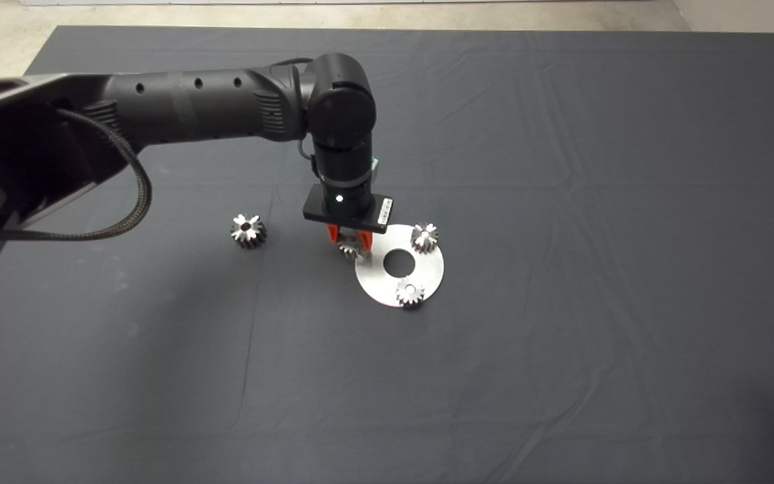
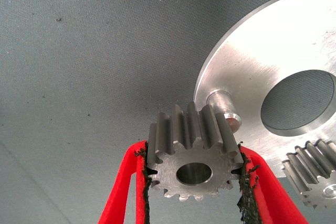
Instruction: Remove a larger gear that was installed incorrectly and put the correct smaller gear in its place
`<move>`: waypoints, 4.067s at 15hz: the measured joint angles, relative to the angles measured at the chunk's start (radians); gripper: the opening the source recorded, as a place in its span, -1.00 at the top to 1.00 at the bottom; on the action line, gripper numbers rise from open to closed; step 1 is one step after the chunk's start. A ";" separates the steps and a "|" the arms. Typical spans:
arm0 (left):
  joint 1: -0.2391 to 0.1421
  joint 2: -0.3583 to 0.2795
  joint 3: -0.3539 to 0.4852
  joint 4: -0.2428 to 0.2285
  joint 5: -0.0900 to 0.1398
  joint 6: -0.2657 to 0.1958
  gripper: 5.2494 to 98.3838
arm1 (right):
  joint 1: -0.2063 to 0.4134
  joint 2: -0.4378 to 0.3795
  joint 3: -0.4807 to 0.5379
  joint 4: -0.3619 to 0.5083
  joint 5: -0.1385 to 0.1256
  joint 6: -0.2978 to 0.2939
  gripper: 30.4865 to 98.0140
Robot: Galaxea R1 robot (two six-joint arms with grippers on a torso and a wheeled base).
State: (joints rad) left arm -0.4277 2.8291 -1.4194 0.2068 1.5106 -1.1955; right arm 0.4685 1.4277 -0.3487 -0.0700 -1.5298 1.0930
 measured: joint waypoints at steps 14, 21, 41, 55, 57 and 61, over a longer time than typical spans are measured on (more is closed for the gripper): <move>-0.027 -0.009 -0.109 0.004 0.009 0.128 0.47 | 0.000 0.052 0.000 0.000 0.000 0.021 -0.72; -0.027 0.022 -0.038 -0.005 0.009 0.054 0.47 | 0.000 0.055 0.000 0.000 0.000 0.023 -0.72; 0.004 -0.003 0.090 0.005 0.012 -0.083 0.48 | 0.034 0.054 -0.002 0.010 0.001 0.015 -0.72; 0.003 0.061 -0.004 0.024 0.009 -0.053 0.48 | 0.042 0.055 -0.002 0.015 0.000 0.014 -0.72; 0.003 0.058 -0.009 0.024 0.010 -0.049 0.48 | 0.042 0.055 -0.002 0.015 0.000 0.013 -0.72; 0.003 0.051 -0.010 0.024 0.009 -0.047 0.48 | 0.042 0.054 -0.002 0.015 0.000 0.013 -0.72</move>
State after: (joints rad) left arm -0.4247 2.8802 -1.4296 0.2309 1.5198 -1.2425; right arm 0.5107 1.4821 -0.3506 -0.0552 -1.5295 1.1055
